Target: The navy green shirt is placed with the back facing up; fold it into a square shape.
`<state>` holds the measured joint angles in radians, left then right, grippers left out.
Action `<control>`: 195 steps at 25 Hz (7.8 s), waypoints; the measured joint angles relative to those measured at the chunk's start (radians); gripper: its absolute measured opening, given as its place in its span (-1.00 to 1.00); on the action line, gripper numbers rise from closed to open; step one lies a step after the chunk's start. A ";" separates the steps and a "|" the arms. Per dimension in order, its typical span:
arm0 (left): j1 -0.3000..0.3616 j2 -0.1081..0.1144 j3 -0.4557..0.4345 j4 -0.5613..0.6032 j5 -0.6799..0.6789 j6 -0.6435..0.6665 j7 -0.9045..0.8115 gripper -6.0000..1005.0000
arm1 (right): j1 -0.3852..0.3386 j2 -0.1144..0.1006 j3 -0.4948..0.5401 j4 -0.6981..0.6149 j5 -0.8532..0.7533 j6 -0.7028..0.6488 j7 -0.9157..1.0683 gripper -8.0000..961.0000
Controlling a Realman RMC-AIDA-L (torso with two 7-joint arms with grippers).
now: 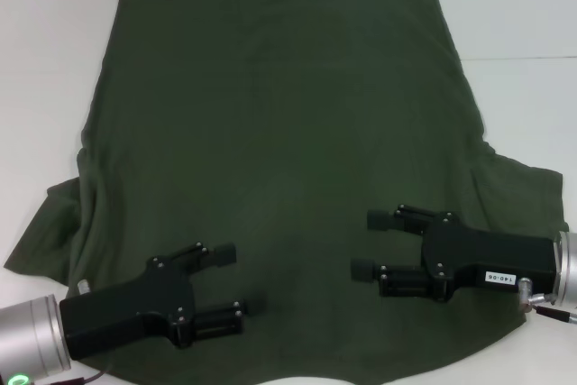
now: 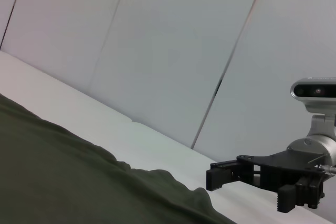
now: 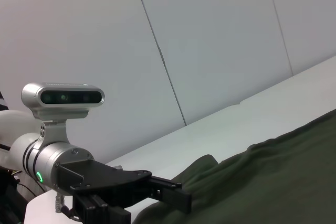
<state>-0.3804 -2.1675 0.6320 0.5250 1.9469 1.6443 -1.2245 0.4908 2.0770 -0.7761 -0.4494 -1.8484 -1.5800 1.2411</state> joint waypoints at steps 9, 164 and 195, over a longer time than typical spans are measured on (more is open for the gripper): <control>0.000 0.000 0.000 0.000 -0.006 0.004 -0.001 0.80 | -0.002 0.001 0.003 0.000 0.000 -0.002 0.000 0.91; -0.020 0.080 -0.319 0.235 0.078 -0.293 -0.478 -0.99 | -0.002 0.009 0.078 0.054 0.025 0.057 0.026 0.91; -0.130 0.006 -0.174 0.084 0.014 -0.272 -0.602 -0.43 | 0.006 0.009 0.078 0.054 0.026 0.056 0.025 0.90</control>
<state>-0.5101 -2.1610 0.4581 0.6088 1.9604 1.3723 -1.8263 0.4971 2.0861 -0.6980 -0.3959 -1.8229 -1.5243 1.2662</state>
